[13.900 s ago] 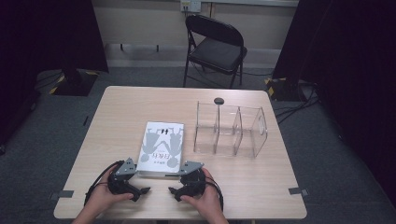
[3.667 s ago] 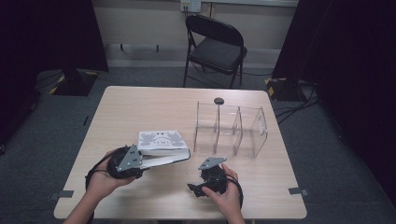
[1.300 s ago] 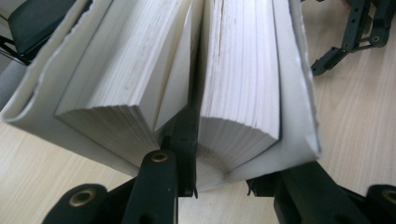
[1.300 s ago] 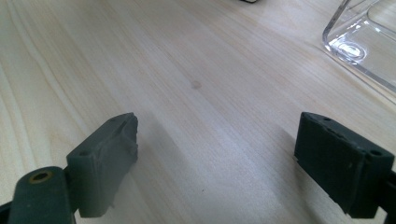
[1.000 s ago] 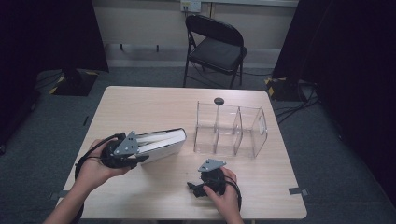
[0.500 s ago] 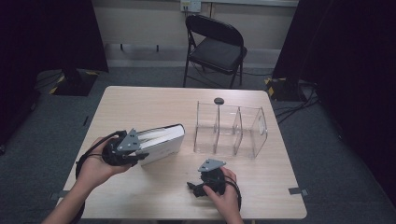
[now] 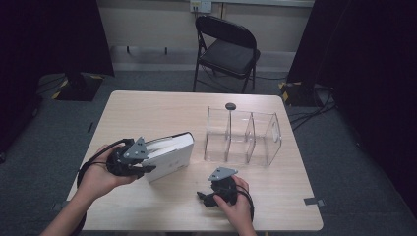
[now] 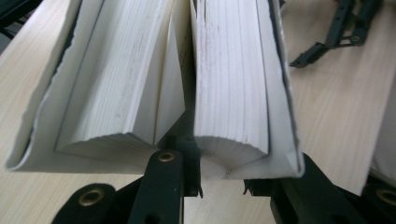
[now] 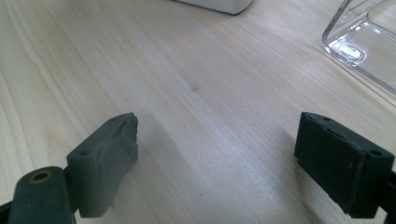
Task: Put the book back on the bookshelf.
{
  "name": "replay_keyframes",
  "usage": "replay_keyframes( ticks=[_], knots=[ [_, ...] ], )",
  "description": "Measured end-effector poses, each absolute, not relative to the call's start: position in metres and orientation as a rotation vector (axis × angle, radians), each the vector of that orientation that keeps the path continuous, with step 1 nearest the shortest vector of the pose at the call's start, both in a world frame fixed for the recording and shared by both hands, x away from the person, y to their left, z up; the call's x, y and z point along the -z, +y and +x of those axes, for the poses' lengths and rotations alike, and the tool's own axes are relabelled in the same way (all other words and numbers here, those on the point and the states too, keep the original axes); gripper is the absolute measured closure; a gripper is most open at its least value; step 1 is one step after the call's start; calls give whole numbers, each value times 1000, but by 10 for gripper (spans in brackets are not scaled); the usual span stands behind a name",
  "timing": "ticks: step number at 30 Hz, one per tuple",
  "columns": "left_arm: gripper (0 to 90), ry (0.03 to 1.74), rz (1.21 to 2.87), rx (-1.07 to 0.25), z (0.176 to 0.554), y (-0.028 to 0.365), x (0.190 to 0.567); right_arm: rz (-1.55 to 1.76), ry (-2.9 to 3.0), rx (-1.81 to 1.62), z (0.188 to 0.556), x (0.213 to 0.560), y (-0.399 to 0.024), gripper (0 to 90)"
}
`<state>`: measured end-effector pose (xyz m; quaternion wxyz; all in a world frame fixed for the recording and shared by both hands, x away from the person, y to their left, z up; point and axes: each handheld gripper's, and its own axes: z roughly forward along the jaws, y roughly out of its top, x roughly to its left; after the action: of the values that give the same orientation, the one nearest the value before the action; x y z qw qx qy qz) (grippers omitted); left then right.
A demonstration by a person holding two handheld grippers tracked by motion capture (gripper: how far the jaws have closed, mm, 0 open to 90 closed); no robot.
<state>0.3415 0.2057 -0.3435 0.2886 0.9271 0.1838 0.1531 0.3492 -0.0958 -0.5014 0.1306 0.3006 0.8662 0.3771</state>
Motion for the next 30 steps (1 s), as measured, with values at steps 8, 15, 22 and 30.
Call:
replay_keyframes(
  ticks=[8,15,22,30],
  knots=[
    [719,464,2484,-339,337,212,341,875,2517,-1095,349,501,-96,125],
    [718,479,2494,-307,345,219,339,874,2518,-1095,349,501,-96,125],
    [710,515,2478,-309,348,222,339,882,2512,-1090,349,501,-96,124],
    [694,544,2471,-306,351,222,338,882,2514,-1090,349,501,-96,124]
  ],
)
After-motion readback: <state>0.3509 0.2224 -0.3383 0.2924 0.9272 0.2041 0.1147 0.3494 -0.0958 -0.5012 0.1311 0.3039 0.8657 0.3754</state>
